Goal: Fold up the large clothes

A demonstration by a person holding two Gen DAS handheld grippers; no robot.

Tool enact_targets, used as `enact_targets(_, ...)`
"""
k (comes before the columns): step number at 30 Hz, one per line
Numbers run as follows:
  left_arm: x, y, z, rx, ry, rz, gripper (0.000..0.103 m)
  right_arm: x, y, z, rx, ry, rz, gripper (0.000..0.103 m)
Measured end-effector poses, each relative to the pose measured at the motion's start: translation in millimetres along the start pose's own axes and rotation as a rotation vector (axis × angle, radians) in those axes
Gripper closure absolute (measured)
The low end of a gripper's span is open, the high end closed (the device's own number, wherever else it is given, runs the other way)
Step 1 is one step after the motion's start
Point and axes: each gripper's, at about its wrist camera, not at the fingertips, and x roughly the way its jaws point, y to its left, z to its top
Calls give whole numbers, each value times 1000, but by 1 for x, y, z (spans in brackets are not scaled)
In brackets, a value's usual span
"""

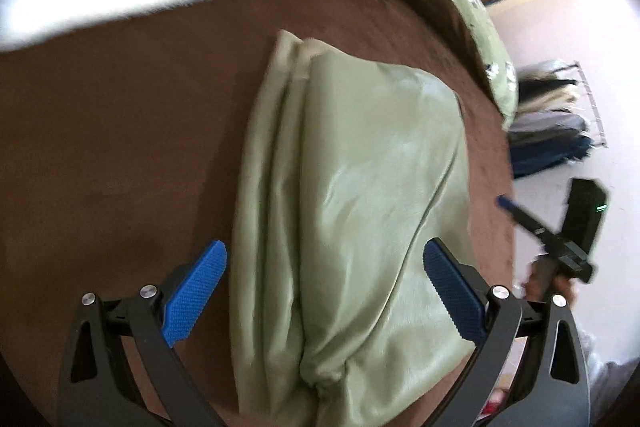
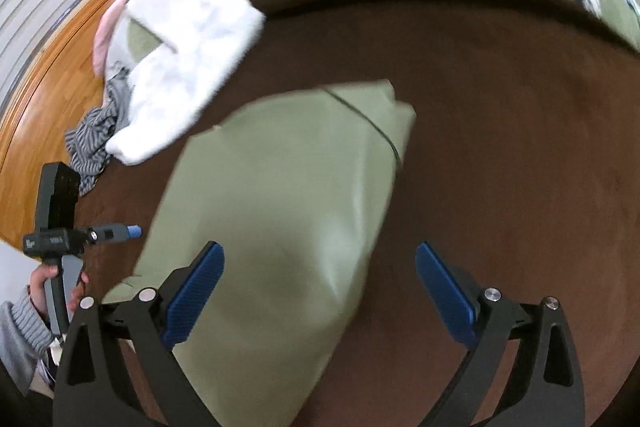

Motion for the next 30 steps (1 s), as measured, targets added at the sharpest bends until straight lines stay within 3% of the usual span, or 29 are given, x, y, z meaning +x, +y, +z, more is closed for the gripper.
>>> enact_targets(7,37,16,5,71,112,35,7,20,-18,-29,76,21,42,8)
enact_targets(11,43,20,8,91,134,-32,7,40,-30,-35,140,55,156,8)
enact_targets(15,49,30,15,25,149,-171,7,60,-43,-38,232,63,272,8)
enact_targets(20,67,20,12,45,213,-260,7,69,-49,-34,257,60,351,8)
enact_targets(23,75,12,15,67,238,-265,7,69,-47,-29,236,77,361,9)
enact_targets(26,74,11,18,63,256,-282,7,71,-41,-21,219,97,398,22)
enact_targets(30,83,3,18,69,266,-281,7,79,-32,-16,206,118,408,23)
